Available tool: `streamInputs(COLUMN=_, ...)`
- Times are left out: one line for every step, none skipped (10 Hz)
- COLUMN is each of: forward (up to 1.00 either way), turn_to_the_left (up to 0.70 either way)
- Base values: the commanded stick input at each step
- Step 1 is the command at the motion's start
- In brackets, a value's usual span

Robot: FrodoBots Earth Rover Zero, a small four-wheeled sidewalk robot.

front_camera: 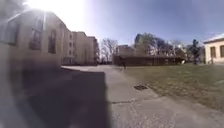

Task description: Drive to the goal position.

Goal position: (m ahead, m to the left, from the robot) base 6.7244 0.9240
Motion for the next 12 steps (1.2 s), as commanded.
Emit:
streamInputs(forward=0.85, turn_to_the_left=0.00)
streamInputs(forward=0.85, turn_to_the_left=0.00)
streamInputs(forward=0.85, turn_to_the_left=0.00)
streamInputs(forward=0.85, turn_to_the_left=0.00)
streamInputs(forward=0.85, turn_to_the_left=0.00)
streamInputs(forward=0.85, turn_to_the_left=0.00)
streamInputs(forward=0.85, turn_to_the_left=0.00)
streamInputs(forward=0.85, turn_to_the_left=0.00)
streamInputs(forward=0.85, turn_to_the_left=0.00)
streamInputs(forward=0.85, turn_to_the_left=0.00)
streamInputs(forward=0.85, turn_to_the_left=0.00)
streamInputs(forward=0.85, turn_to_the_left=0.00)
